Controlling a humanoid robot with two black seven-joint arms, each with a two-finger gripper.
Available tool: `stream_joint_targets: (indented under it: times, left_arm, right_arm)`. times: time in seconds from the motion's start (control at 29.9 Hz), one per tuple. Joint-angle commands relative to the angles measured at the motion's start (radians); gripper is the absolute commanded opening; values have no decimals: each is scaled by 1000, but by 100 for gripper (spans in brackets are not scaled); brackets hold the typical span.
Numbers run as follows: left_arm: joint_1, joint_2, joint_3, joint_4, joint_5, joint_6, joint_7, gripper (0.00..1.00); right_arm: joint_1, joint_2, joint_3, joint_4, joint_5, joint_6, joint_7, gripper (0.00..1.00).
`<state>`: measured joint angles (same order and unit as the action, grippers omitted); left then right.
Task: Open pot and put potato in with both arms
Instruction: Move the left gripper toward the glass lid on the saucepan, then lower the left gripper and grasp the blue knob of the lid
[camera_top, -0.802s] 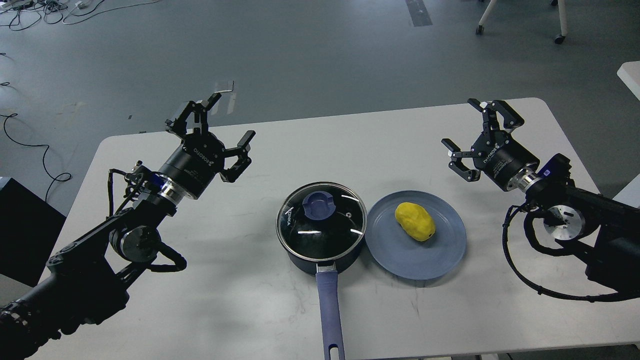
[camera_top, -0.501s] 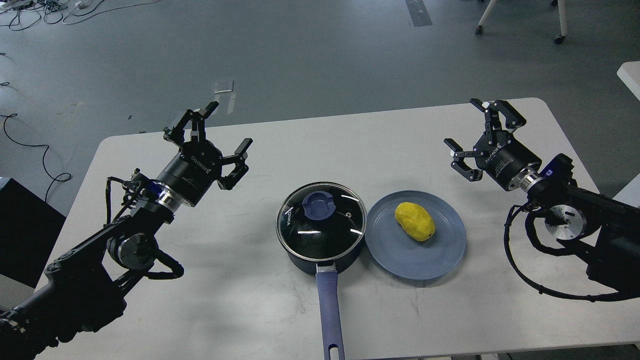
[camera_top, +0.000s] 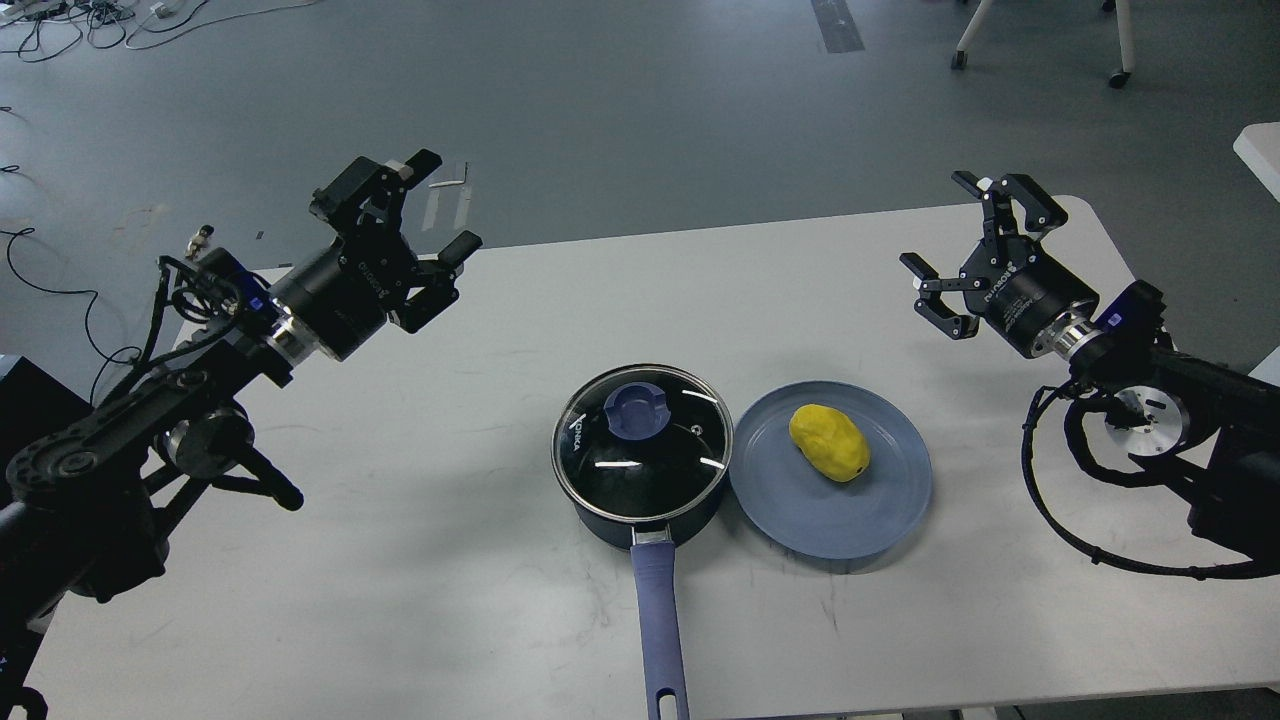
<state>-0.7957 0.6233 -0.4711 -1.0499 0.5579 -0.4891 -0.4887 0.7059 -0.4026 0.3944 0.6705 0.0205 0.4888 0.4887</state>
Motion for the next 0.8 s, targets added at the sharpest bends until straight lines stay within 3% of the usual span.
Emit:
stream_joint_targets:
  times: [0.0, 0.13, 0.33, 0.6, 0.77]
  left_arm:
    - [-30, 76, -3, -178, 244, 0, 0, 98]
    - [-72, 128, -3, -356, 601, 0, 0, 98]
    - [-178, 124, 12, -432, 923, 0, 0, 98]
    - [-214, 61, 20, -455, 1361, 0, 0, 98]
    - [-223, 15, 106, -426, 1441, 0, 0, 98]
  right_arm:
    - [3, -2, -2, 0, -2, 0, 0, 100]
    - [4, -4, -11, -2, -7, 0, 0, 100]
    - [3, -4, -12, -2, -10, 0, 0, 100]
    - [3, -9, -12, 1, -10, 0, 0, 100]
    - [4, -4, -12, 0, -10, 0, 0, 100]
